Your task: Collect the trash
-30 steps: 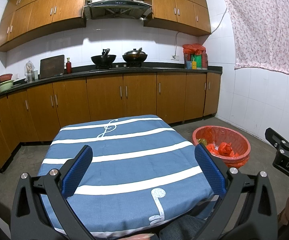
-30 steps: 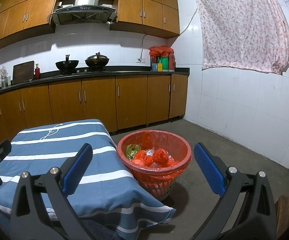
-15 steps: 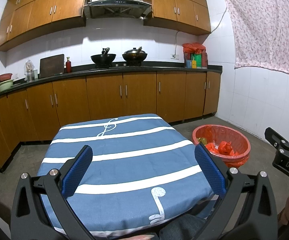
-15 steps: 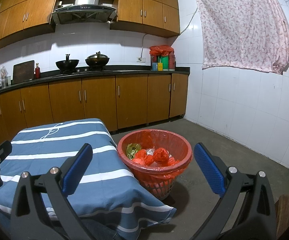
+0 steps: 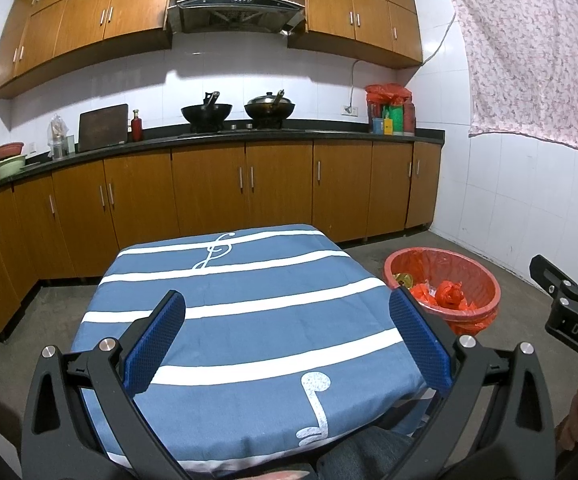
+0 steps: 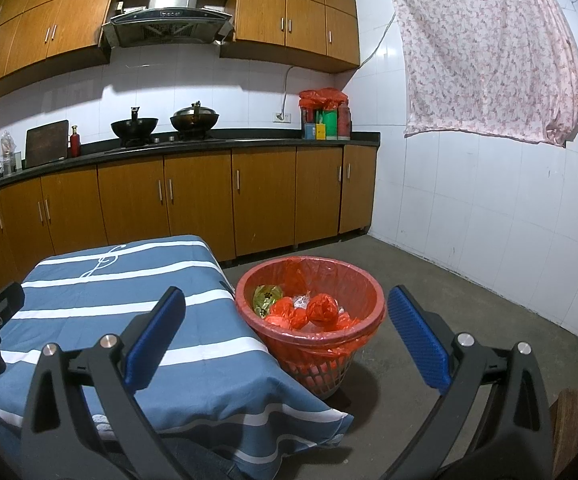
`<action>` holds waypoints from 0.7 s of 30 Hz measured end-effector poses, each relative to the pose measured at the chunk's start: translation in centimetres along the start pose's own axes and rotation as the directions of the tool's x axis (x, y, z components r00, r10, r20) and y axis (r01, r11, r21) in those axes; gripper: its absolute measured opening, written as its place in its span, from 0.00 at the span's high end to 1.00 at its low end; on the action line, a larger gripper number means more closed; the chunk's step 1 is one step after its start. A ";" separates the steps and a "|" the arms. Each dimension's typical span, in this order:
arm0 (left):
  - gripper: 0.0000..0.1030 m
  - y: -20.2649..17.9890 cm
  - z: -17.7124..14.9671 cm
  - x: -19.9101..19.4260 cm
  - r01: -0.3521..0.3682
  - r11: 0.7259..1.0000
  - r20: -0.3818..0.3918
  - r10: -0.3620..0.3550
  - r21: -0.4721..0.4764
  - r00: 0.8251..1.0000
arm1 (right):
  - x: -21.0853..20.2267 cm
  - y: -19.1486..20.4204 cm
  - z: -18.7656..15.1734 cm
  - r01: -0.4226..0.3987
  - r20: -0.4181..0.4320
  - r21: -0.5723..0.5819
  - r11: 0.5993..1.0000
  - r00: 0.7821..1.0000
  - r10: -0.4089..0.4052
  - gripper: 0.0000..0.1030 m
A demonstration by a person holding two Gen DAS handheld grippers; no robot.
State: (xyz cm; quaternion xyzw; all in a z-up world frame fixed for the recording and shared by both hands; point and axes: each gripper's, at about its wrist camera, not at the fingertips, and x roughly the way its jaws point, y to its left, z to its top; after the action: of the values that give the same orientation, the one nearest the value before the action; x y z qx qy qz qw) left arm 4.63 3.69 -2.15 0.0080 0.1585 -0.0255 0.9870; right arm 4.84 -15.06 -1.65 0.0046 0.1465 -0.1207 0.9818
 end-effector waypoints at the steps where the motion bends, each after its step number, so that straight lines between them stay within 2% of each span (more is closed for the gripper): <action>1: 0.02 0.0 0.0 0.0 0.000 1.000 0.000 0.000 0.000 1.000 | 0.0 0.0 0.1 0.000 0.000 0.000 1.000 1.000 0.000 0.04; 21: 0.02 0.0 0.1 0.2 0.001 1.000 -0.004 -0.001 -0.001 1.000 | -0.1 0.4 -0.3 -0.001 -0.004 0.000 1.000 1.000 0.001 0.04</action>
State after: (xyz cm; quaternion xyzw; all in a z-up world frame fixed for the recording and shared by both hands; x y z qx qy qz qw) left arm 4.83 3.72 -2.09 0.0072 0.1606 -0.0261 0.9867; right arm 4.77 -14.67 -1.89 0.0051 0.1484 -0.1202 0.9816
